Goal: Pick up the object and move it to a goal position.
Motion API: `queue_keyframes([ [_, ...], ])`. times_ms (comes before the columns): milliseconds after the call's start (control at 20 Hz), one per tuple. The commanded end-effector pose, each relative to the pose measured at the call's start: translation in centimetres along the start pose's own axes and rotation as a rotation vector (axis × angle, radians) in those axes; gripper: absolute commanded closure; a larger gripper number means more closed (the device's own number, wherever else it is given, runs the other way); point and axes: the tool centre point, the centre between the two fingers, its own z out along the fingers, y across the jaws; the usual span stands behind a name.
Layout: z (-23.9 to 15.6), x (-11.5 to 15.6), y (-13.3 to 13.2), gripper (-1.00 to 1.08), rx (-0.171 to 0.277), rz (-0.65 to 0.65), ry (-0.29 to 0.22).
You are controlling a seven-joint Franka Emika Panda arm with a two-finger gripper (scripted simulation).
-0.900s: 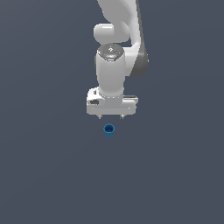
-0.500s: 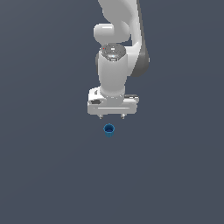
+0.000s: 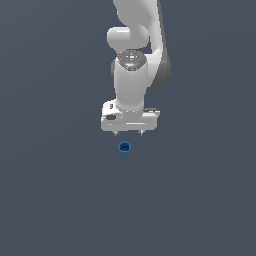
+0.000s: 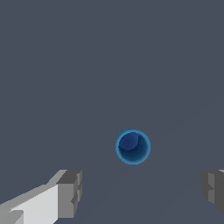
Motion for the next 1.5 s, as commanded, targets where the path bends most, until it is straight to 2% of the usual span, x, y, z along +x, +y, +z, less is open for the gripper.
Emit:
queue_keyframes([
  [0,0.8,-0.1,0.1,-0.92,0.002,-0.004,-0.002],
  [600,8.4,-1.0,1.4,-0.92,0.019,-0.038,-0.013],
  [1150,10.0,-1.3,1.6,-0.92,0.020,-0.042,-0.016],
  [1450,12.8,-1.4,1.6,-0.92,0.021,-0.042,-0.015],
])
